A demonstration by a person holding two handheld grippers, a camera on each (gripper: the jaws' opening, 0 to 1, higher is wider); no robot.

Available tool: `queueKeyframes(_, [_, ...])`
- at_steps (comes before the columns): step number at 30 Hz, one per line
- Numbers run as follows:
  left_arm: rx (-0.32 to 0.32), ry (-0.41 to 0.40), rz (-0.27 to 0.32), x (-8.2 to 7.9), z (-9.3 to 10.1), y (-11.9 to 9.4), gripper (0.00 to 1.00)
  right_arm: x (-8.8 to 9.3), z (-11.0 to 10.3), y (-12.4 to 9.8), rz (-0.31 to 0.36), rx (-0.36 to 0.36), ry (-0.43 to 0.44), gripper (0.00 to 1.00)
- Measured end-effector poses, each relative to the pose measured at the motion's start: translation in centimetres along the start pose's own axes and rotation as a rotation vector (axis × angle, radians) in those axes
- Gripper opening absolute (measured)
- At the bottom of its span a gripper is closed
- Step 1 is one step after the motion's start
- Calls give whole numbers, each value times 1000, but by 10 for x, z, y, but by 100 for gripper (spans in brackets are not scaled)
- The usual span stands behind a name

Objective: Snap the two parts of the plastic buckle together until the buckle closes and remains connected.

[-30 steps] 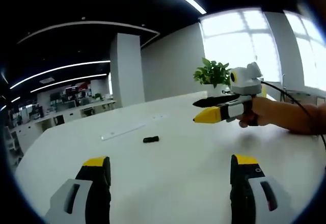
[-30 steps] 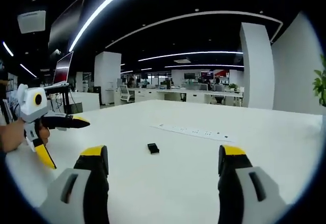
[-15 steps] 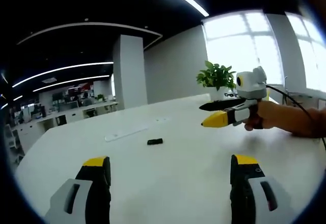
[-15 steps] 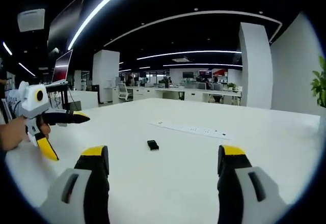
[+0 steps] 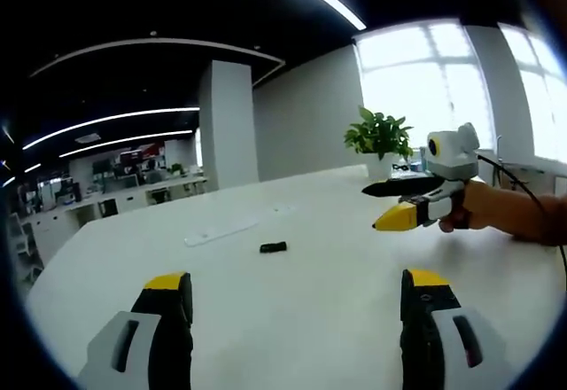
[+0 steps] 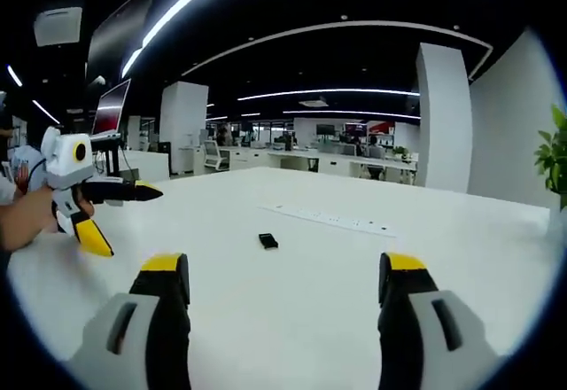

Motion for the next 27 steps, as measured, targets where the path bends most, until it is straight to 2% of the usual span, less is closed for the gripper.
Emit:
queueKeyframes(8, [0, 30, -23, 5, 6, 5, 100, 5, -11, -5, -11, -16, -17, 94])
queueKeyframes(11, [-7, 31, -27, 6, 5, 5, 100, 10, -9, -5, -32, -12, -23, 100])
queueKeyframes(19, [-29, 13, -22, 7, -6, 2, 100, 16, -13, -15, -31, -7, -32, 100])
queueKeyframes(21, [-34, 8, -21, 8, -8, 2, 100, 20, -13, -16, -52, 19, -39, 100])
queueKeyframes(27, [-32, 21, -31, 10, -7, 6, 100, 27, -14, -25, -64, 36, -61, 100])
Point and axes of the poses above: the point that each gripper's makers call its tool centre point, and the gripper's own axes: y roughly forward along the fingers, z roughly to its right, x roughly out of its underside, the point moved 2 cm from there along -y, roughly backward along the fingers, and after that the axes turned 14 degrees about -z, right-handed, at the moved point
